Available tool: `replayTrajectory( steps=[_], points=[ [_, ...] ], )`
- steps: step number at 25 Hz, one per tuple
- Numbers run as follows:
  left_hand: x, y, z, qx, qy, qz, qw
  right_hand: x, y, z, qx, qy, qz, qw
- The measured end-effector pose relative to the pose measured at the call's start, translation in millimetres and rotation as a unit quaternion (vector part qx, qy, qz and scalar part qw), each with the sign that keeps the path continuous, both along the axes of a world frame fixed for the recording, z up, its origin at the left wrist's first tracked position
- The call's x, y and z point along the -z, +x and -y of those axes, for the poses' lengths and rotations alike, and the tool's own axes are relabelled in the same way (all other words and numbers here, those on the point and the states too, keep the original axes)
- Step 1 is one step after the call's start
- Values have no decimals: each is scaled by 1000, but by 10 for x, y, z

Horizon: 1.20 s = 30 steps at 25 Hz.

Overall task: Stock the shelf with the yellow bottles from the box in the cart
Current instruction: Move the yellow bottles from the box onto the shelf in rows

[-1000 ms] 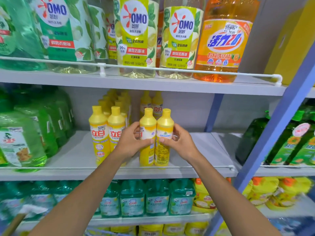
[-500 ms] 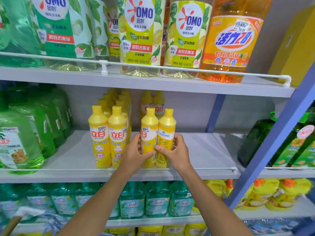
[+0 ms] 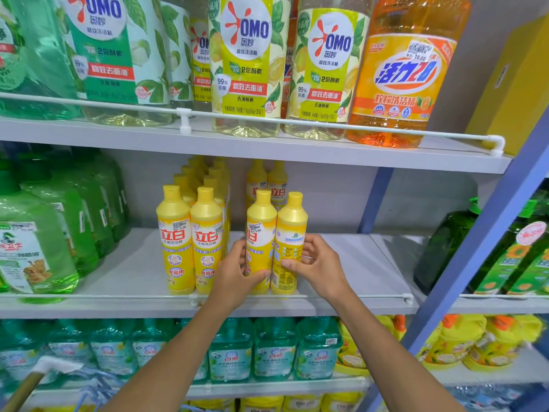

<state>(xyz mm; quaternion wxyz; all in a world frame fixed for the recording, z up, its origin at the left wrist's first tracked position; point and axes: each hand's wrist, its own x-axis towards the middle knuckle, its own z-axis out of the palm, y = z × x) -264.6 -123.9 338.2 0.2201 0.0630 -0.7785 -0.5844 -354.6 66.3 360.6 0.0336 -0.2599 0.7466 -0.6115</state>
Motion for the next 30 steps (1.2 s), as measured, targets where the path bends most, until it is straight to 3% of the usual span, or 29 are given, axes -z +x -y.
replayTrajectory(
  steps=[4,10,15,20,26,30],
  points=[
    [8,-23,2,-15,-6,-1,1000,-37,-67,-59,-70,27,15,997],
    [44,-71,7,-42,-30,-3,999,7,71,158,52,-17,11,998],
    [58,-72,14,-47,-34,-2,998,-37,13,74,-54,0,22,998],
    [95,-82,9,-61,-37,-8,997,4,142,259,89,10,-11,996],
    [116,-95,47,-61,-36,-8,997,25,-19,89,-40,-22,59,997],
    [111,-111,32,-67,-37,-1,997,41,98,209,38,-7,9,999]
  ],
)
